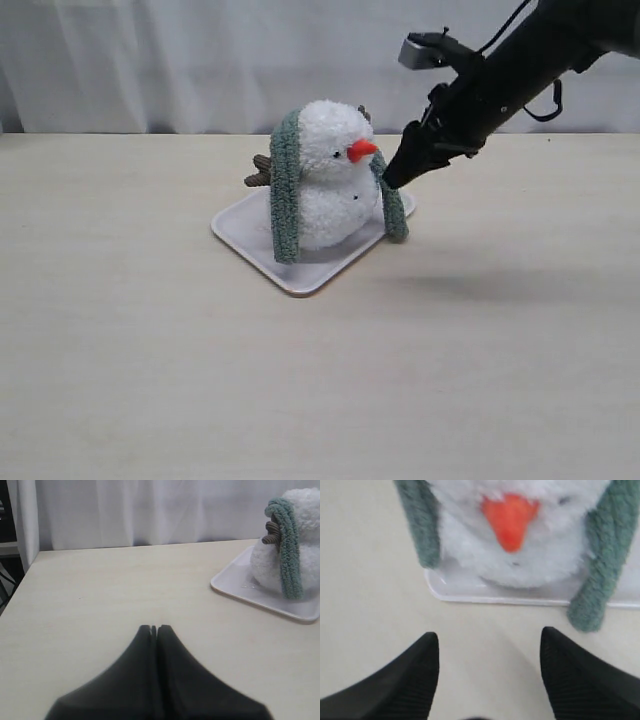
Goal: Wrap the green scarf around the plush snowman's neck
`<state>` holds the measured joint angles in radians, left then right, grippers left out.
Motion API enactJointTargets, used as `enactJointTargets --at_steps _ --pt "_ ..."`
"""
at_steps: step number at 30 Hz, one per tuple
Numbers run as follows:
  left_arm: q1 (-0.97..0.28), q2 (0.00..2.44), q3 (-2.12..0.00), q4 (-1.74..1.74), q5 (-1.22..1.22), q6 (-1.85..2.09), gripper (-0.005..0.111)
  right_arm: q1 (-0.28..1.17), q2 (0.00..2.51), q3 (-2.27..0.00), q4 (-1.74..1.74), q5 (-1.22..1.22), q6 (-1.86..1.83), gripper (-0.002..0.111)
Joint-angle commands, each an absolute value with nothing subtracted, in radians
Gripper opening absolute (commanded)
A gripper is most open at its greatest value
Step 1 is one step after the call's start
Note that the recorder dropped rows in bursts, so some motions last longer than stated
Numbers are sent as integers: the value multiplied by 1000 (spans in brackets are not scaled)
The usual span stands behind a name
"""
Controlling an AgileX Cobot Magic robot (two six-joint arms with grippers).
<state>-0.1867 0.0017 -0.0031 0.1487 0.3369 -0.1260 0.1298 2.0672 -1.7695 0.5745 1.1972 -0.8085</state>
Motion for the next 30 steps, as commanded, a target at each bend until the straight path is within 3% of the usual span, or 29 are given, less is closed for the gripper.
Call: enactJointTargets --at_steps 1,5,11,16,20,23,27,30 --pt "-186 0 0 146 325 -127 0 136 2012 -1760 778 1221 -816 56" --pt "-186 0 0 146 325 -127 0 264 1977 -1617 711 1221 -762 51" --pt "-186 0 0 146 325 -127 0 545 1974 -1555 285 816 -291 51" --pt "-186 0 0 146 325 -127 0 719 1985 -1555 -164 616 151 64" --pt "-186 0 0 146 325 -127 0 768 2029 -1555 -538 641 632 65" --pt "-186 0 0 146 323 -127 0 768 2063 -1555 -626 629 751 65" --pt "-186 0 0 146 323 -127 0 768 2101 -1557 -745 596 897 51" --pt "-186 0 0 146 323 -127 0 768 2125 -1559 -754 540 912 50"
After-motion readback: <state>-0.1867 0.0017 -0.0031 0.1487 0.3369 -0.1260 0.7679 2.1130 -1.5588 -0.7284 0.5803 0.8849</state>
